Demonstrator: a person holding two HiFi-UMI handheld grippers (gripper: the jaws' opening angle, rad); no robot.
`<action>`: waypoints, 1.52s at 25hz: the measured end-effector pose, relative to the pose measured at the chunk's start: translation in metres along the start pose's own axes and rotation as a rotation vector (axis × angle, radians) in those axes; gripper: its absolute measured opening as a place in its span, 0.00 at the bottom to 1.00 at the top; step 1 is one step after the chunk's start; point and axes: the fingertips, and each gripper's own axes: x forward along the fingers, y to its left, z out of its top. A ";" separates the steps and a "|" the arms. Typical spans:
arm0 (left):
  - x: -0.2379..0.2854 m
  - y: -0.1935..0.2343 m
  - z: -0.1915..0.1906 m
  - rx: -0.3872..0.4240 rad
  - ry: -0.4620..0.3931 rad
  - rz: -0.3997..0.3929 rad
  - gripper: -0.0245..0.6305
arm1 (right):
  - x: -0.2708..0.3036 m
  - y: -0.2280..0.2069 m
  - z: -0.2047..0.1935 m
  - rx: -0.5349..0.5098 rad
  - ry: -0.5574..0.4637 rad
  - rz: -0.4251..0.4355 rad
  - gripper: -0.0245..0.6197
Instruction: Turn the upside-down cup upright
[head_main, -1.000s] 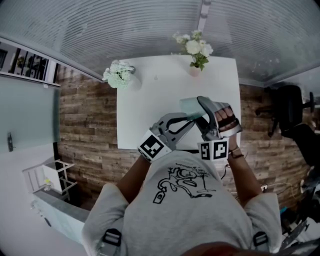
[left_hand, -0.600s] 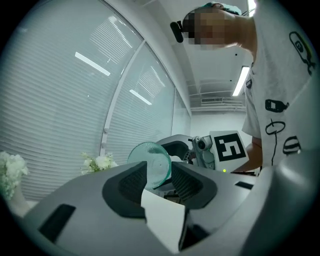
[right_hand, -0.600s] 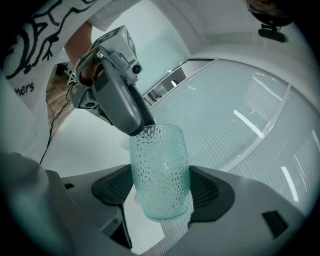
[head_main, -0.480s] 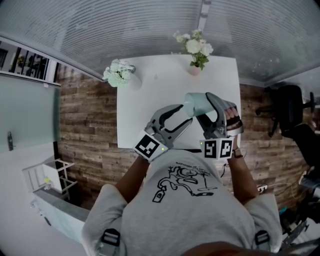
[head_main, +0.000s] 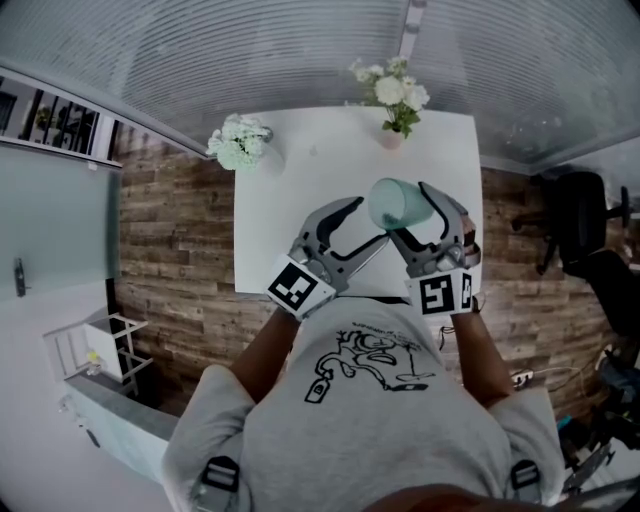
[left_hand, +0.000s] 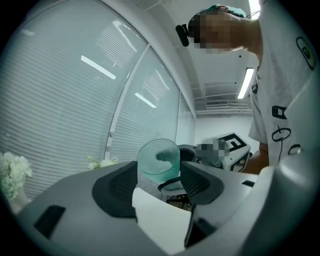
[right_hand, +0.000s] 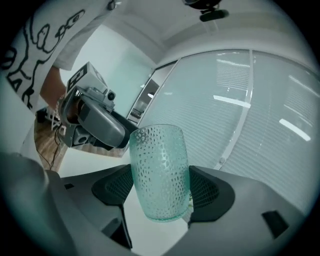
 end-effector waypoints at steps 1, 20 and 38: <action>0.001 0.000 0.000 -0.005 -0.001 0.000 0.44 | 0.000 0.001 -0.001 0.044 -0.011 0.008 0.59; 0.017 -0.006 0.023 -0.079 -0.091 -0.077 0.48 | -0.010 0.002 -0.001 0.755 -0.323 0.154 0.59; 0.017 -0.008 0.022 -0.038 -0.064 -0.126 0.48 | -0.005 0.013 0.004 0.778 -0.350 0.192 0.59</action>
